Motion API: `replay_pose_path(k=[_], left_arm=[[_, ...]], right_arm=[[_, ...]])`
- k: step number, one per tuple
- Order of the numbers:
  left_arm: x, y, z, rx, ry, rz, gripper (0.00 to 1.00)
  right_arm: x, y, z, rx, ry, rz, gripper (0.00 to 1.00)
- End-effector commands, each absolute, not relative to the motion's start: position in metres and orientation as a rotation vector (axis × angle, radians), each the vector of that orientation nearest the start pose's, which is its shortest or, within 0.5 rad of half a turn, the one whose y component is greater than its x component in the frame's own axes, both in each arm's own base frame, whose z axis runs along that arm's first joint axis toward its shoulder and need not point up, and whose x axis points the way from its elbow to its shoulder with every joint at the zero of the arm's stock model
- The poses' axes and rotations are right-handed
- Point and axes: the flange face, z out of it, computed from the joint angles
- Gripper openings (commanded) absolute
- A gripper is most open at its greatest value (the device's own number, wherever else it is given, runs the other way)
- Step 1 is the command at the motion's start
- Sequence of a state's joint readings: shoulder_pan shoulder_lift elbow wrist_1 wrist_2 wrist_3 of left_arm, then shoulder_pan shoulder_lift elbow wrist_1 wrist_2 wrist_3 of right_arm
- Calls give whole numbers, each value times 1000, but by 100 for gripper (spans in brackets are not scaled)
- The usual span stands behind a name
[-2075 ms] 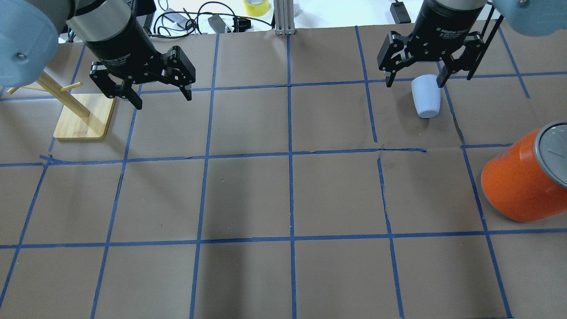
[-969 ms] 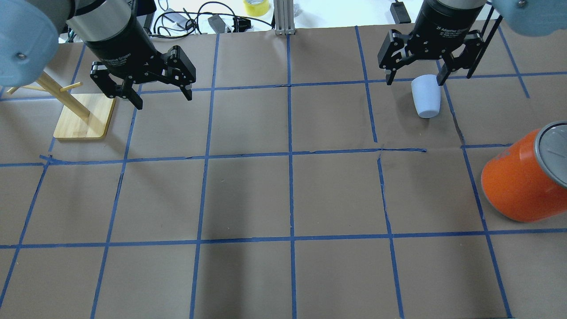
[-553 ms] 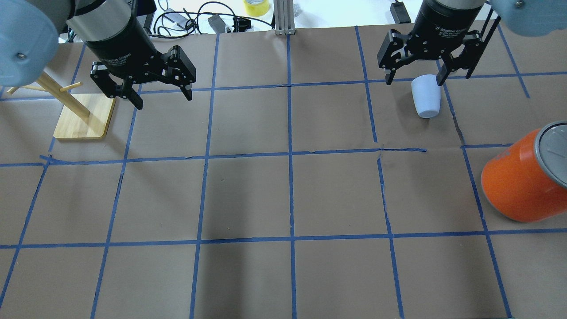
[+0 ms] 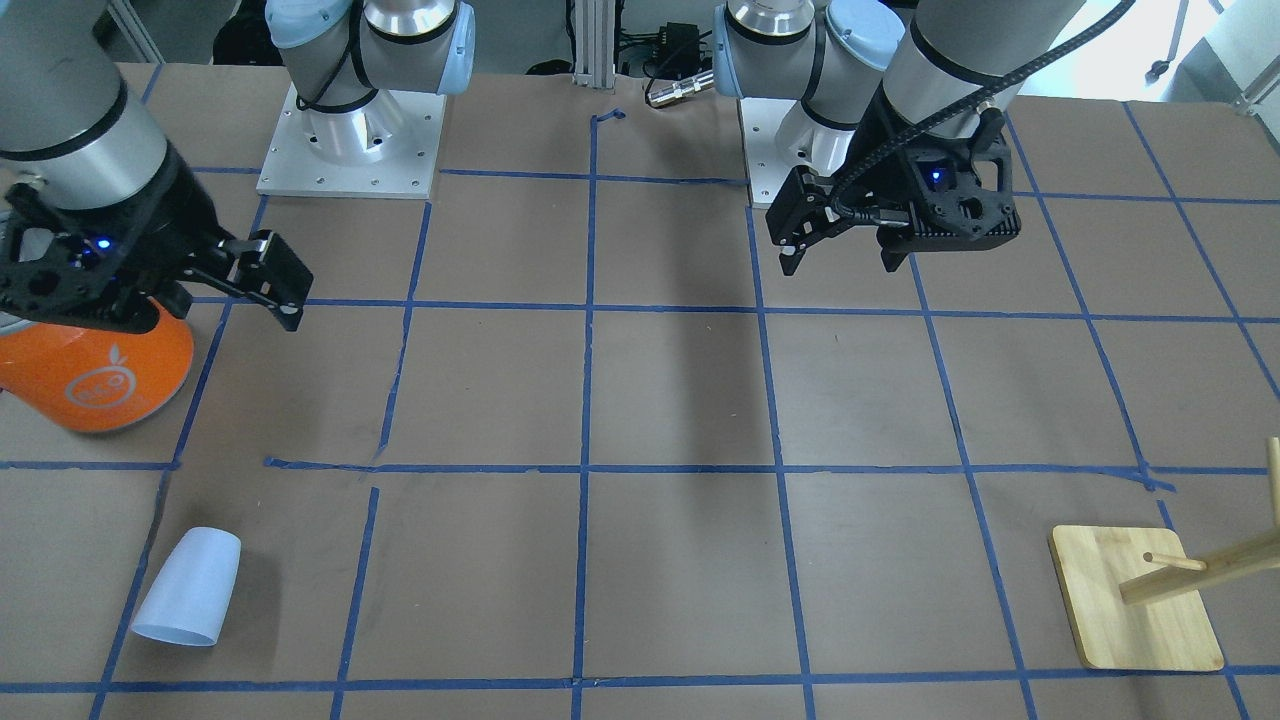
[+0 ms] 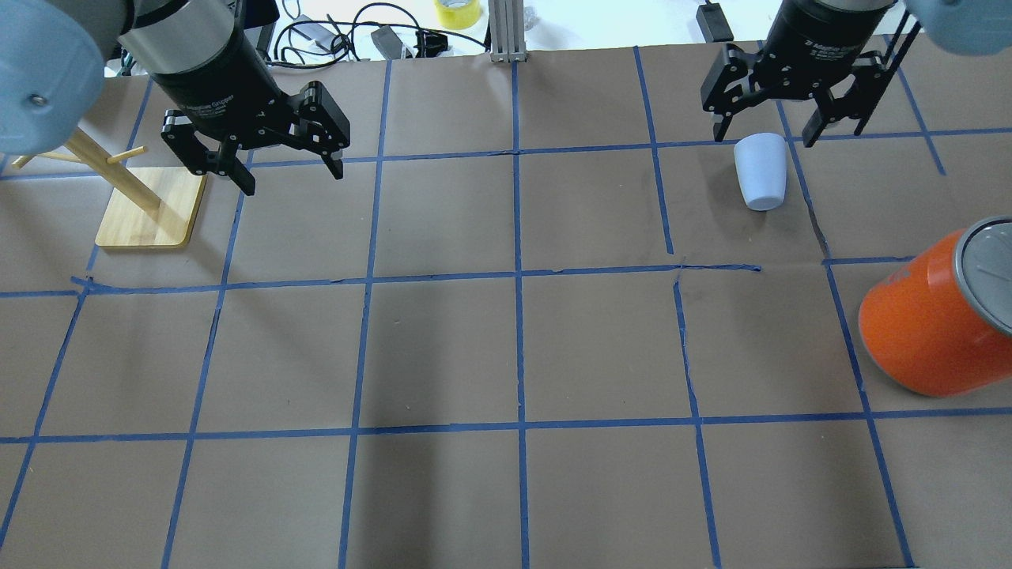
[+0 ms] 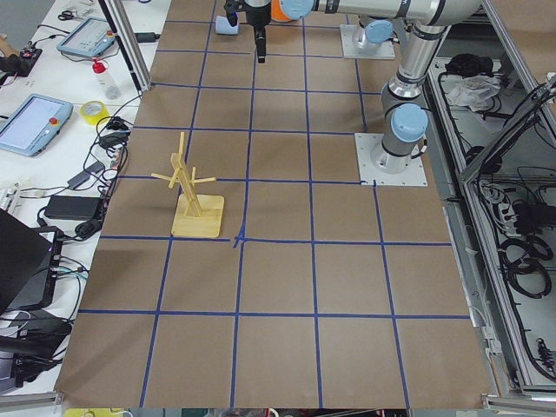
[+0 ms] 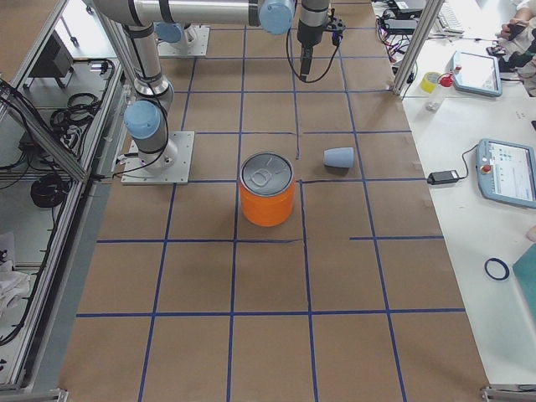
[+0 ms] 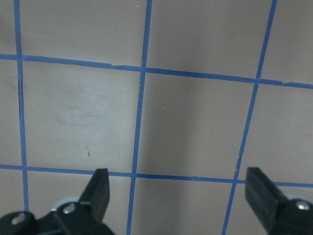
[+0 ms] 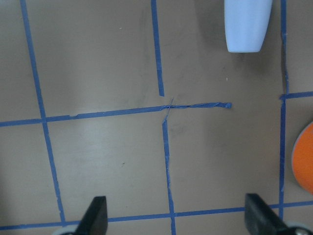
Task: Flip cup
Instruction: 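Lower the right gripper onto the light-blue cup and grasp it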
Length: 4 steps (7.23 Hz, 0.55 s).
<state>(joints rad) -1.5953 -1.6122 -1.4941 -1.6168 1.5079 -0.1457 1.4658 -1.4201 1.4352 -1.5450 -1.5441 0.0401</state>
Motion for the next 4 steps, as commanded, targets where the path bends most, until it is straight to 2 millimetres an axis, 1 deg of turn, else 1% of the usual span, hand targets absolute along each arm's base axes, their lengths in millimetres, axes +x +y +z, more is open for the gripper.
replay_pose_path(k=[1, 2, 4], left_arm=[[-152, -505, 500, -195, 3197, 28, 100], [-152, -505, 500, -195, 3197, 26, 100], [-152, -505, 500, -195, 3197, 26, 100]], right_arm=[[17, -617, 420, 92, 3114, -35, 100], [6, -640, 378, 57, 3126, -67, 100], [-1, -672, 320, 47, 3135, -128, 100]])
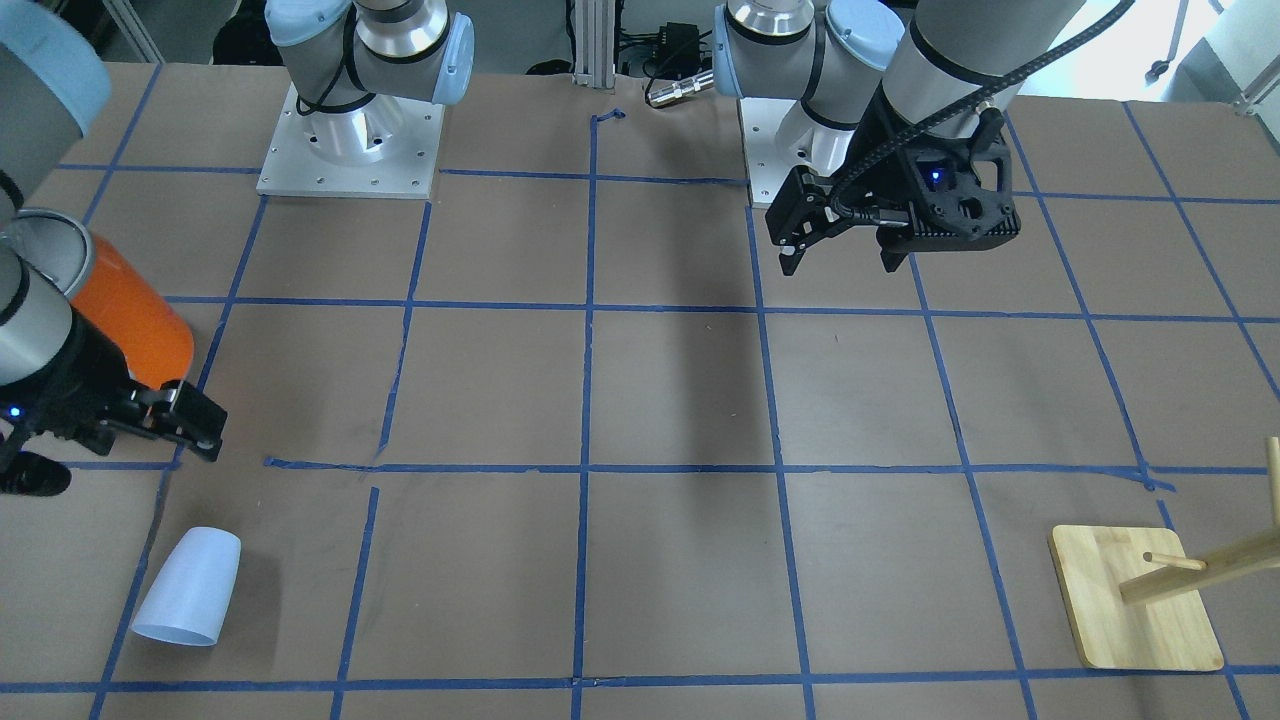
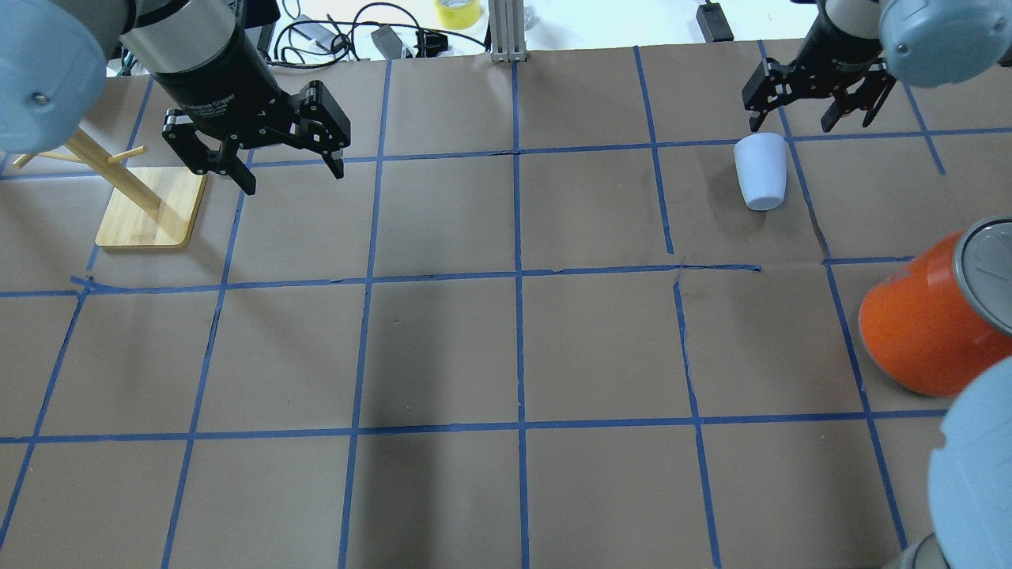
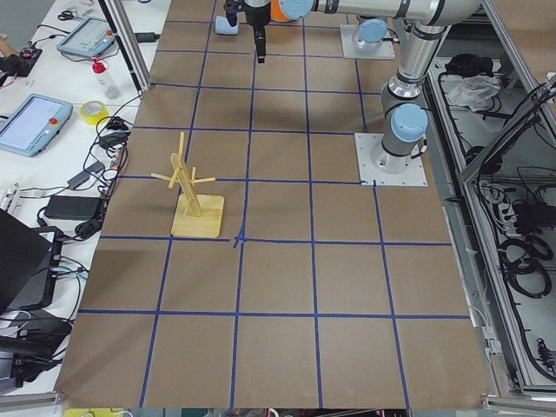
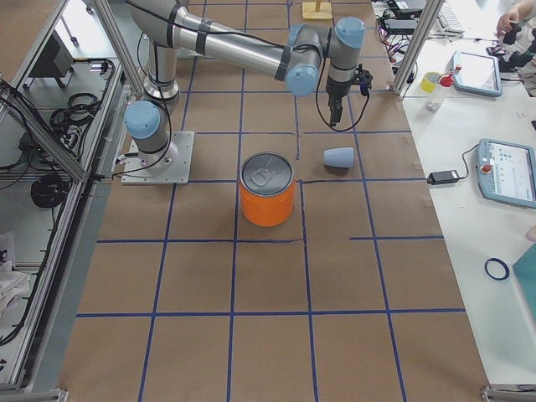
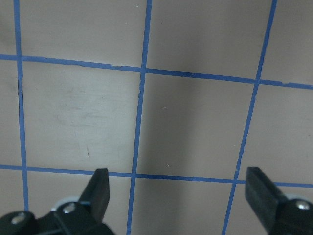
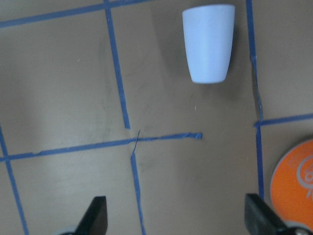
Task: Flip cup
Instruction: 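Lower the right gripper onto the light-blue cup and grasp it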
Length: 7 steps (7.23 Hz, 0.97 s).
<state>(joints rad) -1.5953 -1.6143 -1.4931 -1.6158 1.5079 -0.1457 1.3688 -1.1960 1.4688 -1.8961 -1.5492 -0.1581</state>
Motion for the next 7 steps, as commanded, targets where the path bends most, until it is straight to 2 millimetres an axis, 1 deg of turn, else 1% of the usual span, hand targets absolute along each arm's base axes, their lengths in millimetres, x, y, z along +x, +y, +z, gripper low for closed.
replay_pose_path(k=[1, 2, 3, 4, 6, 7], left_arm=[[-151, -506, 501, -197, 3197, 23, 100], [-151, -506, 501, -197, 3197, 23, 100], [-151, -506, 501, -197, 3197, 23, 100], [-151, -506, 501, -197, 3197, 23, 100], [-151, -505, 500, -197, 3193, 25, 100], [-151, -505, 500, -197, 3193, 25, 100]], right_arm=[[-10, -691, 280, 46, 3176, -174, 100], [-13, -702, 256, 42, 3187, -215, 100], [-13, -702, 247, 42, 3187, -186, 100], [-18, -702, 243, 47, 3231, -165, 100], [-18, -706, 210, 44, 3225, -99, 100], [-18, -706, 203, 45, 3215, -85, 100]])
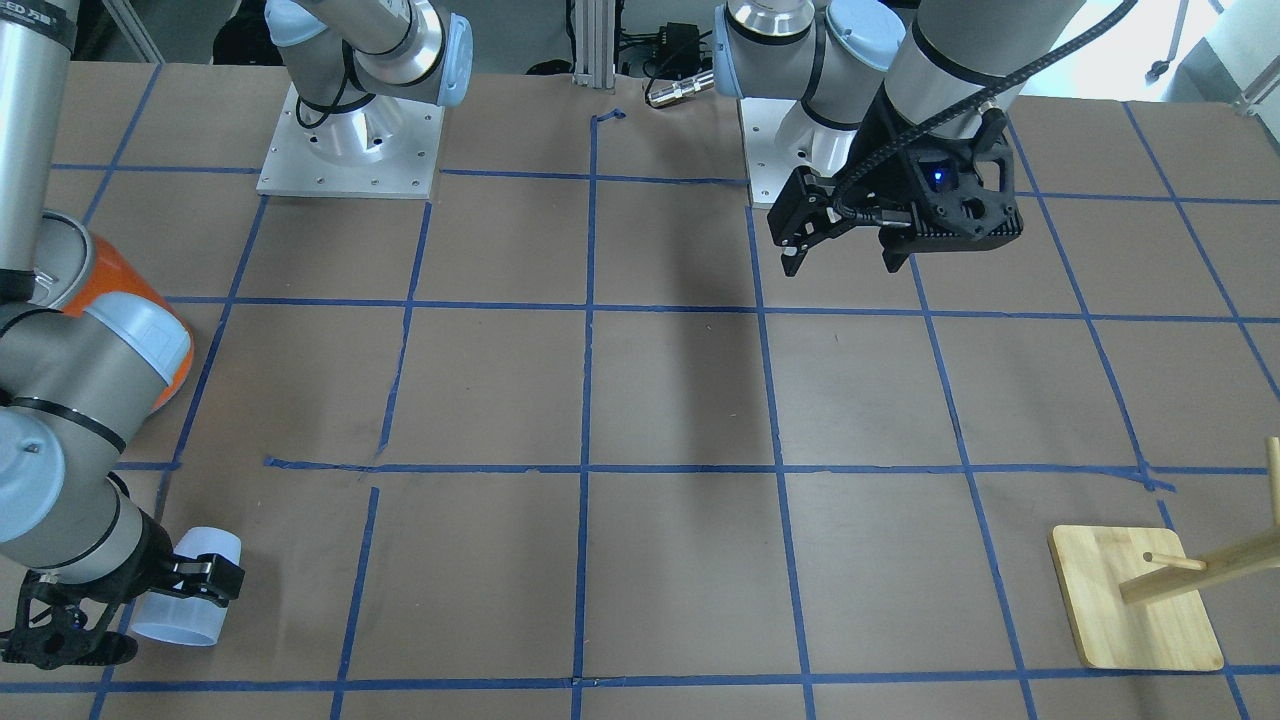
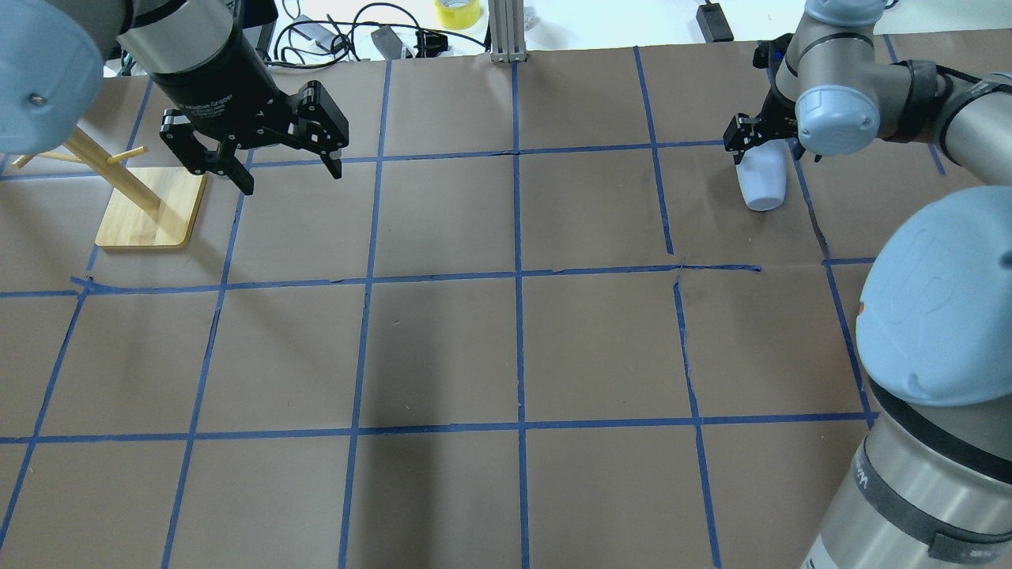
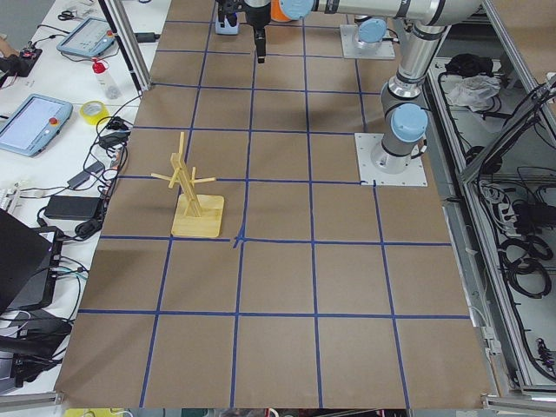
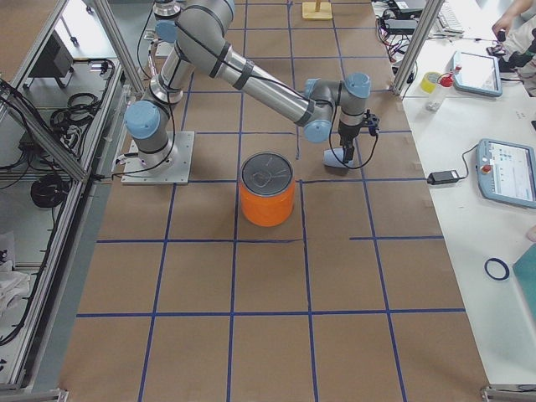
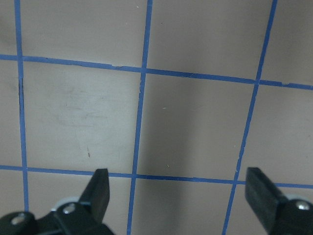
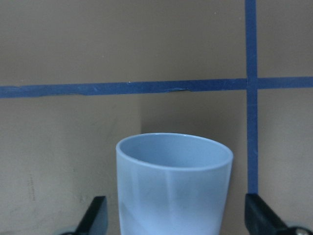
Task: Flip cup
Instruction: 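Lower the right gripper onto the light-blue cup and grasp it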
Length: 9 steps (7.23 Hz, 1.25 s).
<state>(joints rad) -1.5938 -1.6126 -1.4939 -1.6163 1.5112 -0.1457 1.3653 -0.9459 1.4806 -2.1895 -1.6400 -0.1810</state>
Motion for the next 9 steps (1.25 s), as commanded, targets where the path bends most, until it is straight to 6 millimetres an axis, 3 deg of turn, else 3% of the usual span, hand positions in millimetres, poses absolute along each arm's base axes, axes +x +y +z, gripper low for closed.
replay_pose_path(k=[1, 2, 3, 4, 6, 7, 9], left_arm=[[-151, -506, 500, -197, 3194, 25, 100], [-152, -505, 500, -194, 3194, 25, 100], [-151, -504, 501, -197, 3193, 23, 100], [-151, -506, 501, -197, 3197, 23, 100], [-153, -506, 499, -195, 3197, 28, 100], [-153, -507, 498, -195, 3198, 33, 100], [-153, -507, 498, -197, 3198, 33, 100]], right_arm=[[-18, -707, 198, 45, 3212, -76, 100], [-18, -707, 189, 47, 3210, -56, 100], [-18, -708, 188, 47, 3210, -56, 65], [-18, -708, 189, 44, 3210, -51, 17], [-12, -711, 210, 29, 3217, -94, 12], [24, -710, 236, -50, 3219, -158, 12], [155, -691, 271, -362, 3197, -272, 12]])
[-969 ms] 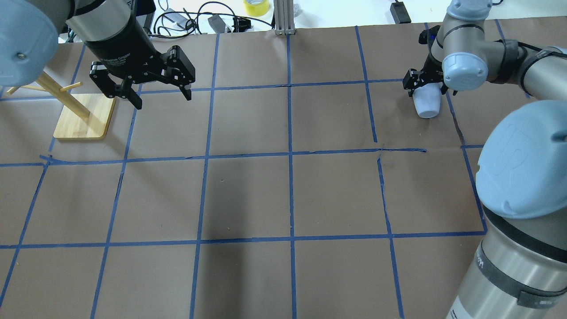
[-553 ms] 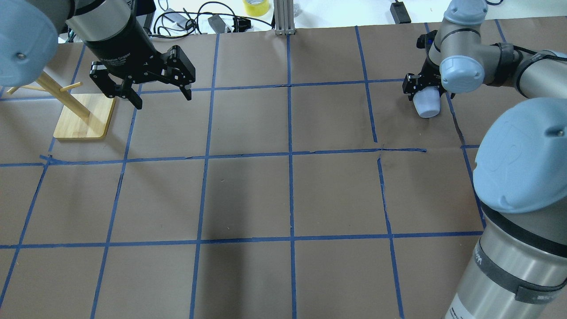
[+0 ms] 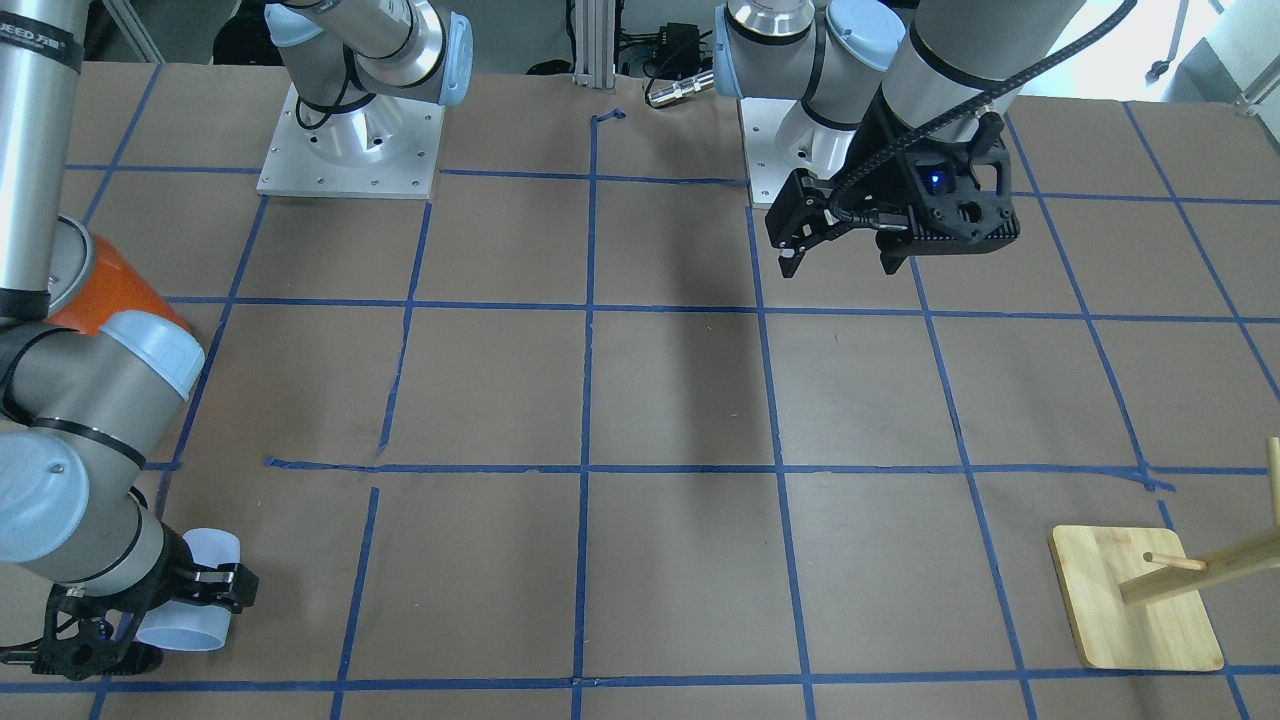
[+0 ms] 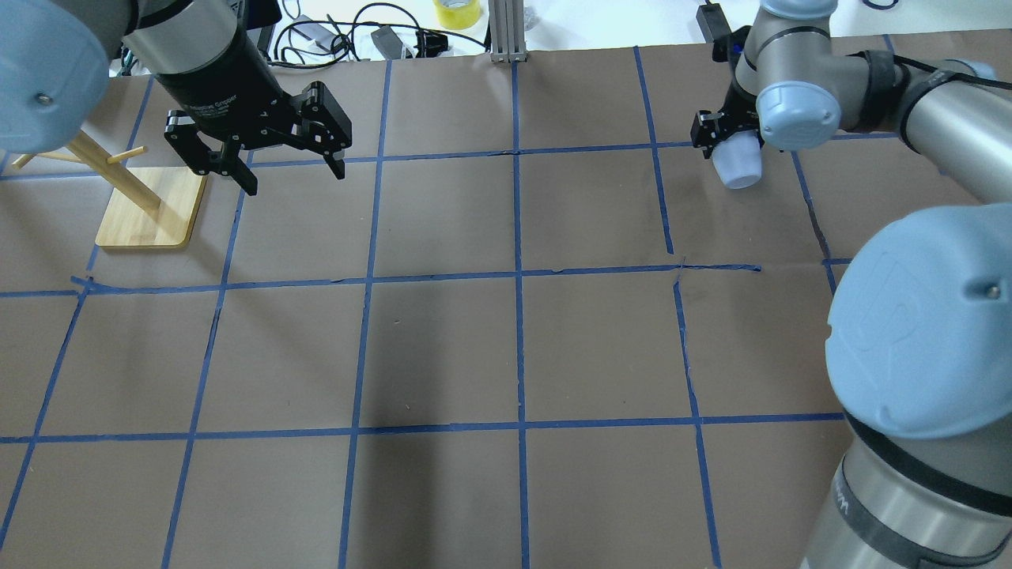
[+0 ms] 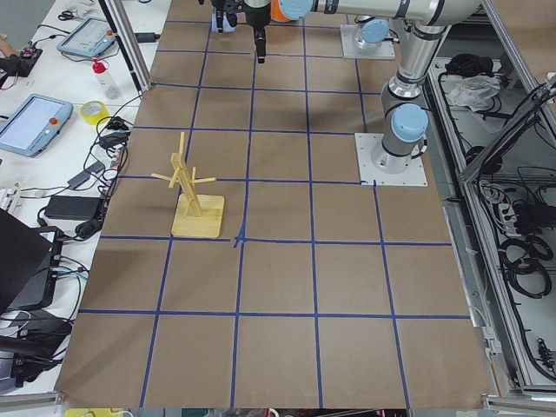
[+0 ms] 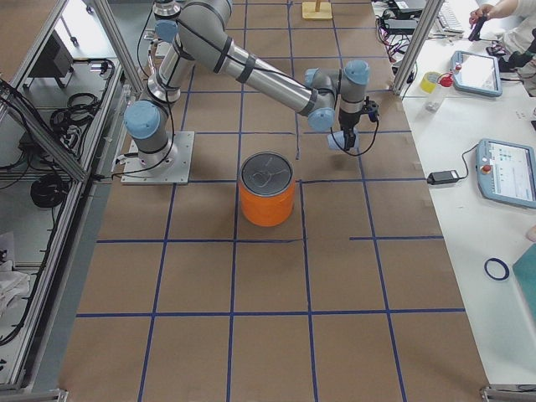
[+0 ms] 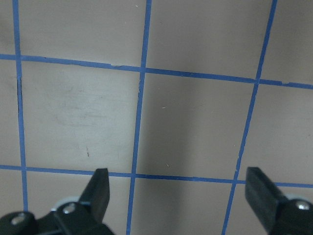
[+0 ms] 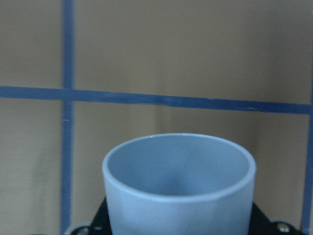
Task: Flip cup
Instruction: 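Carry the cup with the right gripper toward the left gripper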
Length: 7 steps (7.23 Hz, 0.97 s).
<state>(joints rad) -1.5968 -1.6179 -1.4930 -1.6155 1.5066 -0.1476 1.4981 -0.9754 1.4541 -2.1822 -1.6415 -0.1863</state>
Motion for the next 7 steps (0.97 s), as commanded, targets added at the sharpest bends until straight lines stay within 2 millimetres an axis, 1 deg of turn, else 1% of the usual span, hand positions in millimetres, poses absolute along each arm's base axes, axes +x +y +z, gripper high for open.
replay_pose_path(k=[1, 2, 3, 4, 5, 6, 7], left_arm=[[-153, -507, 498, -197, 3198, 31, 100], [-153, -507, 498, -197, 3198, 31, 100], [-153, -506, 499, -195, 3199, 29, 100], [-153, -507, 498, -195, 3199, 31, 100], [-153, -507, 498, -197, 3198, 31, 100], [-153, -506, 499, -197, 3199, 29, 100], [-153, -506, 499, -195, 3199, 29, 100]], right_arm=[[216, -680, 275, -550, 3159, -356, 12], [268, -662, 274, -843, 3095, -387, 12], [314, -642, 274, -1194, 2987, -426, 12], [363, -617, 273, -1544, 2827, -450, 13], [399, -596, 259, -1675, 2751, -423, 16], [418, -590, 238, -1866, 2632, -427, 17], [434, -584, 222, -2117, 2465, -435, 17]])
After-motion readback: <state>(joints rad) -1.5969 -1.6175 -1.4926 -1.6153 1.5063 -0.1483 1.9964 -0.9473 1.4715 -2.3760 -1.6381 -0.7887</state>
